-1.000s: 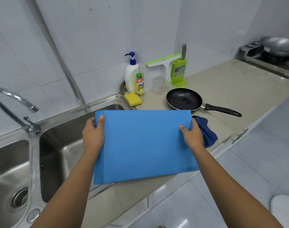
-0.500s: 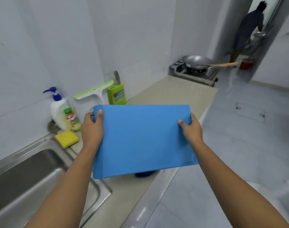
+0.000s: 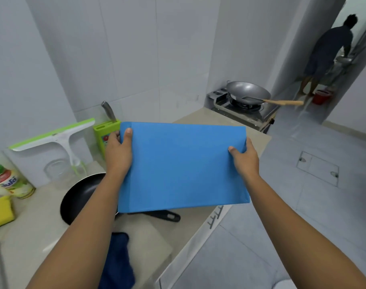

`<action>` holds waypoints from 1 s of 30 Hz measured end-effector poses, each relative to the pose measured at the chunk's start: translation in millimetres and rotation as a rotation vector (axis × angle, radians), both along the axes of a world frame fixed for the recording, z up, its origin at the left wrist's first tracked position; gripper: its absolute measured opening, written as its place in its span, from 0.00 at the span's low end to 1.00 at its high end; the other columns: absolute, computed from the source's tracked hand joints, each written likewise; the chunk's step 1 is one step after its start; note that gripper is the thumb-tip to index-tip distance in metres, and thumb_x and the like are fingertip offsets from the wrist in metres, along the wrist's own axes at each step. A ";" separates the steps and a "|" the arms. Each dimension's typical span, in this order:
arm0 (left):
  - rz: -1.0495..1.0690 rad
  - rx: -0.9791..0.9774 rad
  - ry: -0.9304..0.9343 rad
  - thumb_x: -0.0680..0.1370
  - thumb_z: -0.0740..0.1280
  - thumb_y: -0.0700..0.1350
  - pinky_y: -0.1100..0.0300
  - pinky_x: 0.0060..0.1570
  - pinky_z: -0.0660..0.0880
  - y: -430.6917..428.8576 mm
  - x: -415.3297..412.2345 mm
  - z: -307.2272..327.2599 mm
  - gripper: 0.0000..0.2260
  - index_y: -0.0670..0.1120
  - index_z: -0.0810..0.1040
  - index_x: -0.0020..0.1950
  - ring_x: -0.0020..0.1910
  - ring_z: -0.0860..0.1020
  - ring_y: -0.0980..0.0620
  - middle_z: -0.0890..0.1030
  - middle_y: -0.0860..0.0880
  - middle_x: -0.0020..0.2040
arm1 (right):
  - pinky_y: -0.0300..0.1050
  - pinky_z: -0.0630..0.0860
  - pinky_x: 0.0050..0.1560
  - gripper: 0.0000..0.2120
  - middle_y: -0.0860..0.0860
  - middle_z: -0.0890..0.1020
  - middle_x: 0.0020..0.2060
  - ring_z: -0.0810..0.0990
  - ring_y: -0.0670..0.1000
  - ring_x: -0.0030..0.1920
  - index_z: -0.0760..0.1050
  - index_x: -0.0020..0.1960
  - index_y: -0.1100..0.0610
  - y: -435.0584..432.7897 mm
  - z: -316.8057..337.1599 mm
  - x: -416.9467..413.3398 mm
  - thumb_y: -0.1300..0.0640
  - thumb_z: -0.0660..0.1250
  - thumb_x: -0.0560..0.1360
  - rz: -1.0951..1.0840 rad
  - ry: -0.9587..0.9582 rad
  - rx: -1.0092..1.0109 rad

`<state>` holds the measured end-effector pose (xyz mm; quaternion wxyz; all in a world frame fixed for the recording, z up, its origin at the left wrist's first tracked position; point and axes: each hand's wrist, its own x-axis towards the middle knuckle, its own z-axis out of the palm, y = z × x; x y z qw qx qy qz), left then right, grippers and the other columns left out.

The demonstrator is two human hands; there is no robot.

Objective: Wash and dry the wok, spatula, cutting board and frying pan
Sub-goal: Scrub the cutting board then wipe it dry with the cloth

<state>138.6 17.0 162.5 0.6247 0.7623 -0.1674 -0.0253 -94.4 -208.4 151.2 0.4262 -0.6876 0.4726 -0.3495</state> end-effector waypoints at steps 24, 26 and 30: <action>0.276 0.148 0.122 0.82 0.61 0.53 0.59 0.50 0.70 -200.5 173.0 -37.7 0.17 0.43 0.74 0.64 0.53 0.77 0.53 0.79 0.50 0.58 | 0.58 0.72 0.65 0.34 0.53 0.70 0.69 0.73 0.56 0.67 0.52 0.78 0.47 -311.7 -55.6 311.4 0.48 0.65 0.78 0.494 0.081 -0.081; 0.314 0.169 0.138 0.82 0.60 0.52 0.58 0.51 0.69 -210.2 182.7 -40.2 0.17 0.43 0.74 0.65 0.54 0.76 0.52 0.78 0.50 0.58 | 0.56 0.72 0.64 0.35 0.53 0.69 0.70 0.72 0.56 0.66 0.49 0.79 0.47 -322.7 -57.5 339.1 0.49 0.64 0.79 0.545 0.085 -0.073; 0.375 0.247 0.145 0.82 0.59 0.52 0.55 0.54 0.71 -224.7 202.4 -50.6 0.16 0.44 0.75 0.65 0.56 0.76 0.51 0.79 0.50 0.58 | 0.53 0.71 0.62 0.36 0.55 0.67 0.71 0.70 0.57 0.68 0.45 0.80 0.48 -340.2 -66.0 379.1 0.50 0.63 0.80 0.616 0.098 -0.064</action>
